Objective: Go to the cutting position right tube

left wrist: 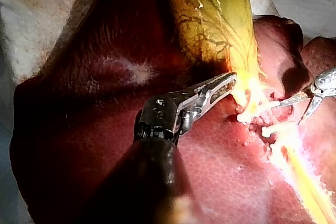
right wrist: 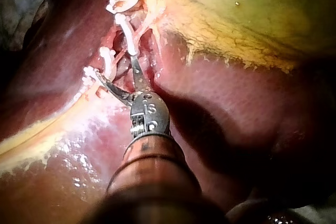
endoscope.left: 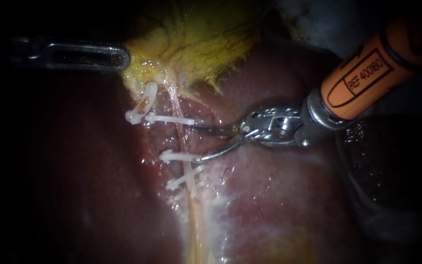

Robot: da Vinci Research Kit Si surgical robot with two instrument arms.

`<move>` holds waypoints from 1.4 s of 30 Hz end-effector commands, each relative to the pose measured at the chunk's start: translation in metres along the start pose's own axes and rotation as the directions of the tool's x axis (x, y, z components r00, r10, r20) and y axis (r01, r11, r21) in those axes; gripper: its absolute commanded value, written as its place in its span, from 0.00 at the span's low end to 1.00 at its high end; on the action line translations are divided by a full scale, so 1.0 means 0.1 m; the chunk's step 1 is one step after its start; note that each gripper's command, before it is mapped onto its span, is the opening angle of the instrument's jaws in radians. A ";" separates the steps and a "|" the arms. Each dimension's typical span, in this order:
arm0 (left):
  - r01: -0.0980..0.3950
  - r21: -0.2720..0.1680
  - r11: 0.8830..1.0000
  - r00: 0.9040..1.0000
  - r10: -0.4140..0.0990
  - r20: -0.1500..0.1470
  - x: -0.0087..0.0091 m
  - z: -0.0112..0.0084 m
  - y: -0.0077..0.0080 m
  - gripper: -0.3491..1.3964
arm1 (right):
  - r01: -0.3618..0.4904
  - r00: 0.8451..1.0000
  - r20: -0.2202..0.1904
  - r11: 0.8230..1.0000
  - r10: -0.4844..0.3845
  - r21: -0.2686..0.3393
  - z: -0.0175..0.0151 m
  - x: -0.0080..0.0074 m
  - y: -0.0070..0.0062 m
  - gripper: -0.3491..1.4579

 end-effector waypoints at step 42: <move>0.001 -0.003 1.000 1.000 -0.001 0.001 -0.001 0.001 0.000 0.00 | 0.050 0.971 -0.232 0.912 0.050 0.408 0.073 0.036 0.011 0.68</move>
